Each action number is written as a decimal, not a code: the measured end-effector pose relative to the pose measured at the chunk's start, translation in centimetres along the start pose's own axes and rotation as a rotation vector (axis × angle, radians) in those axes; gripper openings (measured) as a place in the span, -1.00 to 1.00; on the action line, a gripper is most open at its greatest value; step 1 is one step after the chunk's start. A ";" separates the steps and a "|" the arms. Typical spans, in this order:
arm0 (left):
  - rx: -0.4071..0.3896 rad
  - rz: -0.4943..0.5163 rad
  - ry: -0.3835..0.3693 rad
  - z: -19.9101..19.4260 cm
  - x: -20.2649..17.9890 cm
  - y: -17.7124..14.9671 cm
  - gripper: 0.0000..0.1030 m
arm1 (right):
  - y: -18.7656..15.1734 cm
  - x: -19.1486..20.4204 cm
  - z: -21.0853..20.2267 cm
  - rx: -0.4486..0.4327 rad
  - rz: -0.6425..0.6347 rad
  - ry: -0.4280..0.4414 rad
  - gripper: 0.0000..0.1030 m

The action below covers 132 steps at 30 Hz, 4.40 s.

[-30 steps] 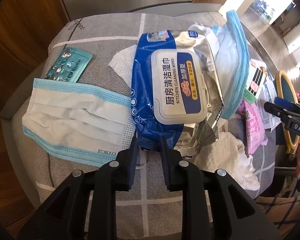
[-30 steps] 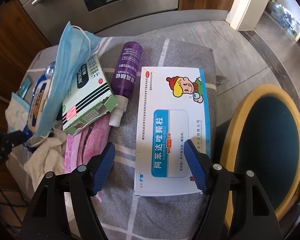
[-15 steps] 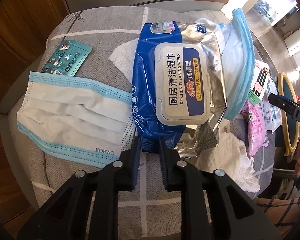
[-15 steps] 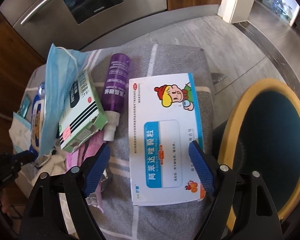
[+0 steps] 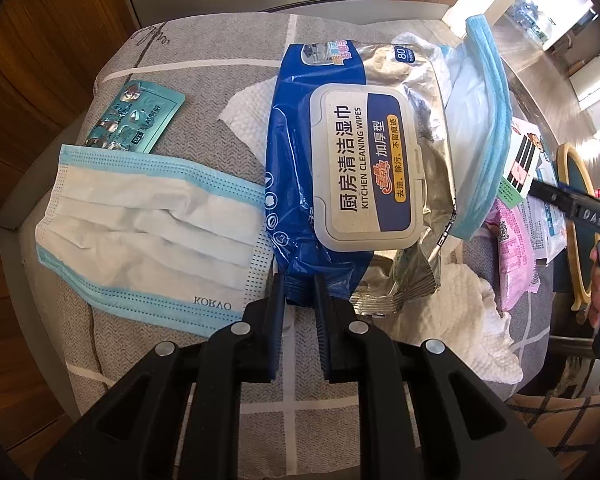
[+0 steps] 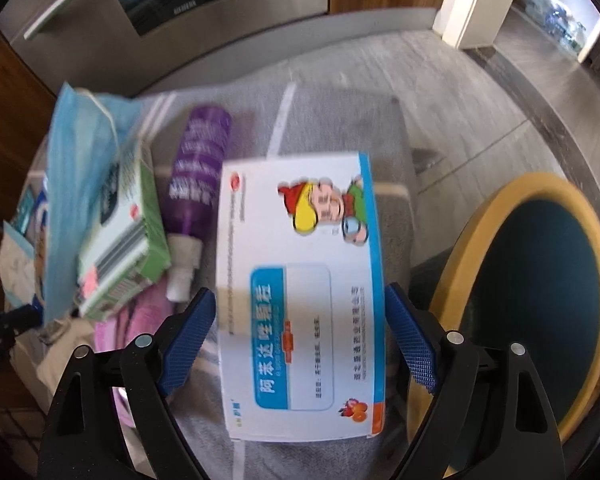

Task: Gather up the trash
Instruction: 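Close the right tool on the white medicine box and lift it, then grasp the blue wipes pack with the left tool and lift it, then drop the medicine box into the bin with the right tool while the left tool drops the wipes pack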

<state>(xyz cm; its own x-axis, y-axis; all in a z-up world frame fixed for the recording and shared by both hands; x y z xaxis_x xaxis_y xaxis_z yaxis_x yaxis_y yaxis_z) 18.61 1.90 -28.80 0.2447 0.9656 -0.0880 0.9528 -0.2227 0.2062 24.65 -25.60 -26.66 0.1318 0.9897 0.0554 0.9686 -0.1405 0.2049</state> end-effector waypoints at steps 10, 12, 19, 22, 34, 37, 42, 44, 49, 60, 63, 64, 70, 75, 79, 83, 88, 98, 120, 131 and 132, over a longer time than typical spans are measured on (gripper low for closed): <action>-0.073 -0.012 -0.008 -2.4 0.1 0.5 -0.88 | -0.6 1.5 -1.5 -0.040 -0.048 0.019 0.56; -0.086 -0.003 -0.002 -3.0 -0.2 0.5 -0.96 | -0.8 1.8 -1.9 -0.048 -0.046 0.028 0.56; -0.141 0.036 0.005 -5.1 -1.5 0.4 -0.97 | -0.9 1.6 -3.7 -0.088 -0.018 0.028 0.56; -0.152 0.046 0.002 -5.8 -1.5 0.2 -0.98 | -0.8 1.2 -4.4 -0.097 0.014 0.045 0.56; -0.104 0.064 0.001 -5.6 -1.2 0.1 -0.56 | -0.8 1.3 -5.4 -0.111 0.023 0.063 0.57; -0.099 0.071 -0.013 -4.7 -1.4 1.2 -0.51 | -0.9 1.2 -5.2 -0.107 0.016 0.067 0.57; -0.138 0.230 -0.056 -5.2 -6.2 1.8 -0.51 | -0.7 1.0 -4.9 -0.102 0.011 0.069 0.57; -0.123 0.285 -0.069 -4.9 -7.9 1.3 -0.51 | -0.6 0.9 -4.8 -0.101 0.011 0.070 0.57; -0.054 0.382 0.016 -2.7 -9.2 0.1 -0.52 | -0.6 1.0 -4.4 -0.097 -0.001 0.064 0.57; -0.157 0.376 0.013 -5.4 -9.4 1.2 -0.94 | -0.6 1.4 -5.6 -0.122 -0.006 0.082 0.57; -0.216 0.323 -0.021 -7.6 -8.7 1.9 -0.94 | -0.7 1.3 -6.6 -0.133 0.004 0.095 0.57; -0.235 0.303 -0.036 -8.3 -8.4 2.1 -0.94 | -0.7 1.4 -6.9 -0.136 0.007 0.100 0.57; -0.344 0.191 -0.099 -12.6 -5.7 2.9 -0.94 | -1.0 2.3 -9.6 -0.169 0.010 0.143 0.57; -0.378 0.138 -0.131 -13.3 -4.4 3.9 -0.95 | -1.4 3.1 -11.2 -0.186 0.017 0.178 0.57; -0.405 0.141 -0.153 -14.3 -4.5 3.9 -0.97 | -1.5 3.1 -12.2 -0.191 0.032 0.202 0.57; -0.414 0.154 -0.158 -14.8 -4.7 3.9 -0.98 | -1.5 2.6 -13.0 -0.195 0.058 0.220 0.57; -0.429 0.165 -0.169 -15.6 -5.3 4.1 -0.98 | -1.7 2.7 -13.5 -0.197 0.066 0.227 0.57; -0.529 0.168 -0.230 -20.8 -6.1 5.1 -0.98 | -1.7 1.8 -14.8 -0.204 0.099 0.239 0.57; -0.669 0.465 -0.422 -28.5 -21.2 8.1 -0.98 | -1.3 -12.4 -13.7 -0.158 0.239 0.054 0.57; -0.597 0.492 -0.485 -24.6 -24.3 8.3 -0.98 | -4.0 -17.6 -6.6 0.038 0.283 -0.099 0.57; -0.594 0.495 -0.478 -24.4 -24.3 8.2 -0.98 | -4.1 -17.7 -6.1 0.049 0.280 -0.109 0.57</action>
<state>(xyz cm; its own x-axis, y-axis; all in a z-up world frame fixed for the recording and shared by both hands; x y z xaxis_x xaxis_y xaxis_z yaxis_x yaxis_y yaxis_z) 16.13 -20.10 -1.17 0.7762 0.5896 -0.2235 0.5020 -0.3634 0.7848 17.09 -42.67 -22.53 0.4147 0.9100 -0.0027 0.9000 -0.4097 0.1491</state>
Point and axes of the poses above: each gripper's, at about its wrist camera, not at the fingertips, and z roughly the way its jaws point, x to its left, y to its top, the point moved 7 cm from there along z, roughly the way its jaws point, and after that the axes turned 10 degrees about z, right-handed, at the moved point
